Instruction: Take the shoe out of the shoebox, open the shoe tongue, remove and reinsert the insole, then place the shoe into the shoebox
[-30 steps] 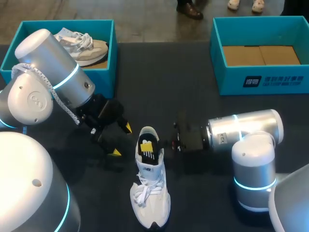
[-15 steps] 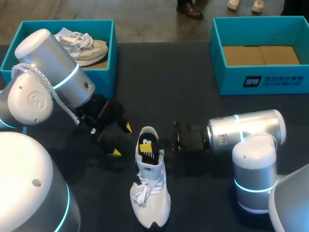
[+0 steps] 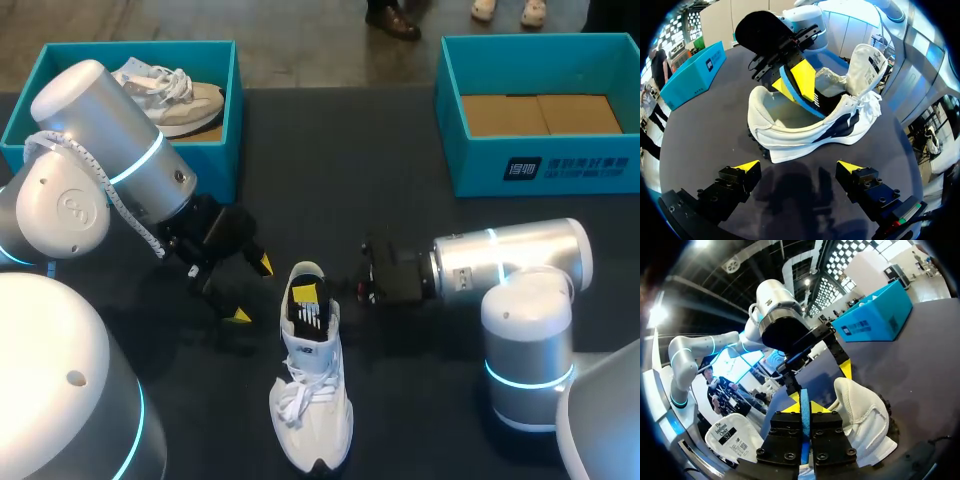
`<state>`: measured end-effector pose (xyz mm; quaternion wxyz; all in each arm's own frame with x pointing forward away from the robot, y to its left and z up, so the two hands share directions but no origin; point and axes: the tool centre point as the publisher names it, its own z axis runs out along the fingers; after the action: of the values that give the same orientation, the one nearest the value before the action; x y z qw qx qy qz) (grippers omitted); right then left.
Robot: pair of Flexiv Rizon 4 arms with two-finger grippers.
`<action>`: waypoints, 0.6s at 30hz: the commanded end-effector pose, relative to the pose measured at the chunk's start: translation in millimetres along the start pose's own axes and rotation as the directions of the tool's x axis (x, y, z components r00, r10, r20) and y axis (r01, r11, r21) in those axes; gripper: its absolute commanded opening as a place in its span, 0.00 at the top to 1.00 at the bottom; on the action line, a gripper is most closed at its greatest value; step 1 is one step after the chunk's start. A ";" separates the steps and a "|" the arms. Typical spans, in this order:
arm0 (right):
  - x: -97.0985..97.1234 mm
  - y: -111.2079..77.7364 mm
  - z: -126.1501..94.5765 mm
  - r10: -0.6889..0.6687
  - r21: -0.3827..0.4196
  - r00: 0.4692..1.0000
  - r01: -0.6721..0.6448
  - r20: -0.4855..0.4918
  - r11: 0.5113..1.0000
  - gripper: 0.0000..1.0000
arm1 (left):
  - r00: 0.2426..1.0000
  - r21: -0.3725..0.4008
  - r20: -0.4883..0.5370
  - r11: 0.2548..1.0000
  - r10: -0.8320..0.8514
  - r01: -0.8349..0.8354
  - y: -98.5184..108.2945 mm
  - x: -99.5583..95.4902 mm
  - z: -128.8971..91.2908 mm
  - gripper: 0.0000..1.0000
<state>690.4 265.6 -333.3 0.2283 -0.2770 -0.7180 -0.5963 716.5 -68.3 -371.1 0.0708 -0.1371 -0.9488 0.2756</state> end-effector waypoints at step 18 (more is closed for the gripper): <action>4.0 -12.3 8.8 0.054 0.031 0.998 -0.054 0.014 0.998 0.63 | 1.000 -0.002 0.001 1.000 0.000 0.000 -0.4 0.3 0.1 0.00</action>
<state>676.4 268.8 -345.2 0.2457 -0.2968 -0.7172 -0.5807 716.5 -68.3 -371.0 0.0708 -0.1371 -0.9488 0.2756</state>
